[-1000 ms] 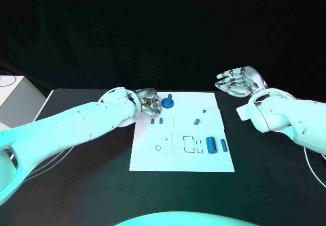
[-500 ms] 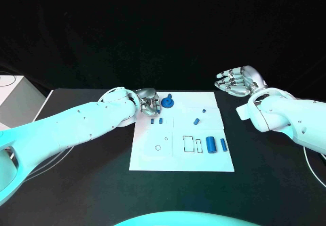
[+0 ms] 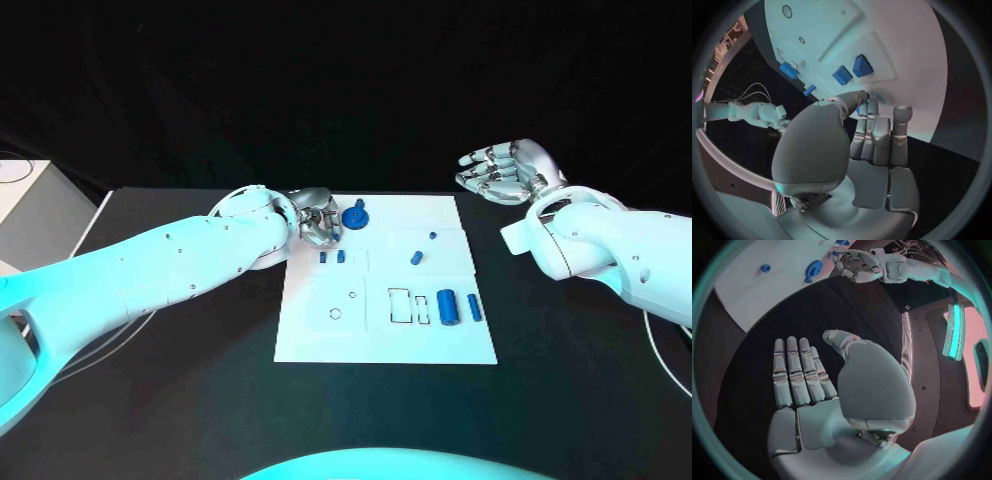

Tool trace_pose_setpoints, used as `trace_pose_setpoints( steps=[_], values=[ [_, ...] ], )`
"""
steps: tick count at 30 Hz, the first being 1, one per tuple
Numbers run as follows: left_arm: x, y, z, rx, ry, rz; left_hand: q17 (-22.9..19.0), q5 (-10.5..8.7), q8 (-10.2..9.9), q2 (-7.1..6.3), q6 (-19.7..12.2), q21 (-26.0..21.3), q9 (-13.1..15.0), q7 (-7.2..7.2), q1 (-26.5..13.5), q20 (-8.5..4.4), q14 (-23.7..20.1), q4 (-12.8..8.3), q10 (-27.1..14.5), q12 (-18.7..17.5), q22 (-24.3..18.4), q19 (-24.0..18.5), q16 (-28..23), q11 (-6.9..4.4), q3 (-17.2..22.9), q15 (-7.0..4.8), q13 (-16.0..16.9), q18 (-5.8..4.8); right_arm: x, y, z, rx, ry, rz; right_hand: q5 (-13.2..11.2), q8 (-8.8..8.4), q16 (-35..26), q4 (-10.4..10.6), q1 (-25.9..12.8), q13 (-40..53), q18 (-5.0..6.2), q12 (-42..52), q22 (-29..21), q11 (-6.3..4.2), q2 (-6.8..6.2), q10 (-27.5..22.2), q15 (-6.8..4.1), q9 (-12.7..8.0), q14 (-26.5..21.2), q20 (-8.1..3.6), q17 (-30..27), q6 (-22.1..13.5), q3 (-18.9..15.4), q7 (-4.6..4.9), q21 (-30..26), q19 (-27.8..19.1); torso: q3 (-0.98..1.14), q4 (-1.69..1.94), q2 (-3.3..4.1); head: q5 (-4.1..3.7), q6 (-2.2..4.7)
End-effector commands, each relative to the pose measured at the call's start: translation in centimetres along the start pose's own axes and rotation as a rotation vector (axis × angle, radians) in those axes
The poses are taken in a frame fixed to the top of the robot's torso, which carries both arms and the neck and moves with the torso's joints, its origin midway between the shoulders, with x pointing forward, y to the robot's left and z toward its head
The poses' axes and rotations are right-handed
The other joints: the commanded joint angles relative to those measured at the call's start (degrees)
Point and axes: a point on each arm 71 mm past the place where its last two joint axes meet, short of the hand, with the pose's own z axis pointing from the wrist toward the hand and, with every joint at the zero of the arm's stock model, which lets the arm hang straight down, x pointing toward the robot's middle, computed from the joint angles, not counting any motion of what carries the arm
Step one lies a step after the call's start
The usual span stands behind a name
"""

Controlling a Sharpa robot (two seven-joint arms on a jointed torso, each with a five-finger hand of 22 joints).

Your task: Assemble the parts on the task board

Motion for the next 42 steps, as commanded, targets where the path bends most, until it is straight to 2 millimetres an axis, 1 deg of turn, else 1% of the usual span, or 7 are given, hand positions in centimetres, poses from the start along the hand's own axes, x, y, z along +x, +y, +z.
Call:
trace_pose_setpoints(
  steps=[1,6,14,18,23,39,42],
  values=[
    [0.69,-0.07,-0.02,0.008,0.035,0.001,0.06,0.27,-0.01,0.06,0.32,-0.11,0.03,0.20,-0.13,-0.03,-0.20,-0.35,0.44,-0.24,0.09,-0.22,0.02,0.15,-0.01,-0.04,-0.09,-0.14,0.09,0.17,-0.02,-0.016,0.008,-0.001,0.18,-0.27,-0.38,-0.17,-0.01,-0.06,0.35,0.00,-0.06,0.07,0.19,-0.40,0.23,-0.09,0.15,0.09,-0.05,0.04,0.11,0.46,0.08,-0.30,0.01,0.02,0.01,-0.01,-0.02],
    [0.67,-0.01,-0.04,0.008,0.028,-0.001,-0.18,0.27,-0.44,-0.07,0.07,-0.27,-0.10,0.33,-0.23,0.00,-0.38,-0.50,0.41,-0.63,-0.10,-0.47,0.00,0.28,-0.06,0.06,-0.22,-0.11,0.09,0.17,-0.02,-0.016,0.008,-0.001,0.18,-0.27,-0.38,-0.17,-0.01,-0.06,0.35,0.00,-0.06,0.07,0.19,-0.40,0.23,-0.09,0.15,0.09,-0.05,0.04,0.11,0.46,0.08,-0.30,0.01,-0.01,0.00,0.00,-0.02],
    [0.59,0.14,-0.09,0.005,0.019,-0.006,-0.67,0.29,-3.18,-0.26,-2.00,-0.46,-1.01,0.84,-0.39,0.30,-0.84,-1.16,0.77,-1.80,-0.22,-0.89,0.18,0.64,0.11,0.40,-0.53,-0.05,0.07,0.16,-0.02,-0.016,0.008,-0.001,0.18,-0.27,-0.38,-0.17,-0.01,-0.06,0.35,0.00,-0.06,0.07,0.19,-0.40,0.23,-0.09,0.15,0.09,-0.05,0.04,0.11,0.46,0.08,-0.30,-0.01,0.01,0.01,-0.04,-0.05],
    [0.56,0.17,-0.13,0.005,0.014,-0.008,-1.01,0.31,-4.99,-0.54,-3.67,-0.53,-1.67,0.93,-0.55,0.33,-1.05,-1.49,1.01,-2.32,-0.24,-1.03,0.31,0.45,0.23,0.31,-0.61,0.01,0.06,0.15,-0.03,-0.016,0.007,-0.001,0.19,-0.29,-0.41,-0.23,-0.08,-0.06,0.35,0.00,-0.25,0.08,0.15,-0.40,0.23,-0.11,0.17,0.10,-0.17,0.07,0.21,0.46,0.10,-0.30,-0.02,0.01,0.01,-0.04,-0.07],
    [0.51,0.19,-0.18,0.005,0.008,-0.012,-1.36,0.31,-6.60,-0.88,-5.37,-0.62,-2.33,0.78,-0.79,0.27,-1.27,-1.70,1.14,-2.80,-0.28,-1.15,0.39,0.37,0.30,0.23,-0.67,0.03,0.02,0.12,-0.04,-0.015,0.007,-0.002,0.19,-0.29,-0.41,-0.23,-0.08,-0.06,0.35,0.00,-0.25,0.08,0.15,-0.40,0.23,-0.11,0.17,0.10,-0.17,0.07,0.21,0.46,0.10,-0.30,-0.03,0.02,0.02,-0.04,-0.05],
    [0.29,0.60,-0.48,-0.005,-0.016,-0.018,-1.49,0.34,-8.38,-1.15,-7.50,-0.58,-3.08,0.42,-0.77,0.18,-1.28,-2.10,1.55,-3.14,-0.12,-1.03,0.62,0.23,0.38,0.12,-0.59,0.01,0.00,-0.02,-0.08,-0.009,0.026,-0.008,0.16,-0.32,-0.39,-0.40,0.01,-0.08,0.37,-0.03,-0.37,0.08,0.07,-0.48,0.22,-0.14,0.26,0.09,-0.22,0.05,0.30,0.46,0.14,-0.25,-0.01,-0.05,0.03,-0.05,-0.05],
    [0.19,0.85,-0.58,-0.010,-0.018,-0.019,-1.70,0.35,-8.80,-1.23,-8.06,-0.76,-3.26,0.32,-0.79,0.17,-1.39,-2.17,1.53,-3.27,-0.37,-1.28,0.62,0.24,0.36,0.11,-0.59,0.08,0.06,-0.11,-0.08,-0.012,0.051,-0.026,-0.31,-0.13,0.78,-1.44,0.90,-0.09,0.47,-0.14,-0.50,-0.05,0.10,-0.97,-0.37,-0.10,2.50,-0.41,0.07,0.58,1.00,0.30,0.89,1.32,-0.02,-0.06,0.01,-0.07,-0.04]
  ],
)
